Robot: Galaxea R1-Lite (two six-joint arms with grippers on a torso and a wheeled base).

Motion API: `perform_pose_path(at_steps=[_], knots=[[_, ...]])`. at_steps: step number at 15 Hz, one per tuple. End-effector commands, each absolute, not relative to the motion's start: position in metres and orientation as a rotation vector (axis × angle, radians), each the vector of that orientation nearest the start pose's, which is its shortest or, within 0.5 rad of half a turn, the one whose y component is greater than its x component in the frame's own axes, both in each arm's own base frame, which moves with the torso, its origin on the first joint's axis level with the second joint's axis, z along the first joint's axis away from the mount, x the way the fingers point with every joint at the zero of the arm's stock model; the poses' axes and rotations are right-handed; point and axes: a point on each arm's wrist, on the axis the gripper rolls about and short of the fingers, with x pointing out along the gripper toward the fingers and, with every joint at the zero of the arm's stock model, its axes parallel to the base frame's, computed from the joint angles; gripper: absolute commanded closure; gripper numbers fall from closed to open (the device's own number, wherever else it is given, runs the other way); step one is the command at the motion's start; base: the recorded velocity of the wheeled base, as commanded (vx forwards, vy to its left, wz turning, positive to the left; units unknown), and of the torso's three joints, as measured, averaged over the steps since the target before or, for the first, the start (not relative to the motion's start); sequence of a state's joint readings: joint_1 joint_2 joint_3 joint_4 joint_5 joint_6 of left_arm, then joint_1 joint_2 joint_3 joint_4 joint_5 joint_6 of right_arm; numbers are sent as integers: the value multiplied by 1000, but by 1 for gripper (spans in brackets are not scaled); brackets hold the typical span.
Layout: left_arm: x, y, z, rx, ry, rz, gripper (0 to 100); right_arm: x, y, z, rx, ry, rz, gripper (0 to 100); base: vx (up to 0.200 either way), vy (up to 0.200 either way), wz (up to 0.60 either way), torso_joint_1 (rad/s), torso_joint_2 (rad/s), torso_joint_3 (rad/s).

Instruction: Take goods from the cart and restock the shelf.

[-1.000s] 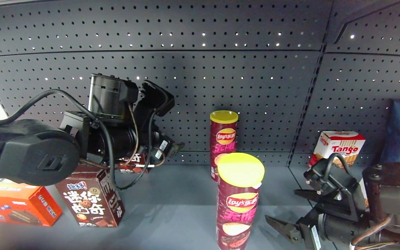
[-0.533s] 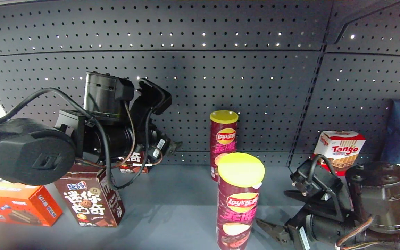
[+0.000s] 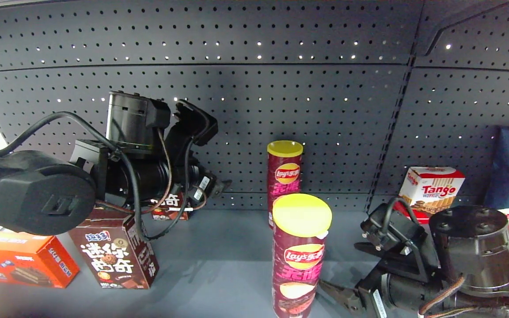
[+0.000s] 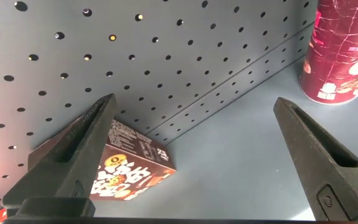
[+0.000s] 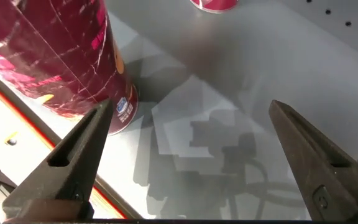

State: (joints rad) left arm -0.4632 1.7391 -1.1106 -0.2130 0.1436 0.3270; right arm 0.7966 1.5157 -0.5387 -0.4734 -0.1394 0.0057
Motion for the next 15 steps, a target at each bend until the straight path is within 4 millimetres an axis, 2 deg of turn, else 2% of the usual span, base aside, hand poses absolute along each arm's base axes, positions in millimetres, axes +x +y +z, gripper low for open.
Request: perform_pose_path(at_steps=[1,11,12,14,15], knots=[[296,-144,213,444,345,-378,0,167,168,146,-229,464,645,0,0,0,0,0,0,0],[297,-142,213,443,346,-372,0,165,170,147,-231,461,654,0,0,0,0,0,0,0],[297,-142,214,442,343,-372,0,165,169,149,-224,448,650,0,0,0,0,0,0,0],[289,-138,226,430,306,-371,0,171,165,170,-167,349,621,0,0,0,0,0,0,0],[282,-133,236,423,282,-363,0,175,156,182,-138,307,585,0,0,0,0,0,0,0]])
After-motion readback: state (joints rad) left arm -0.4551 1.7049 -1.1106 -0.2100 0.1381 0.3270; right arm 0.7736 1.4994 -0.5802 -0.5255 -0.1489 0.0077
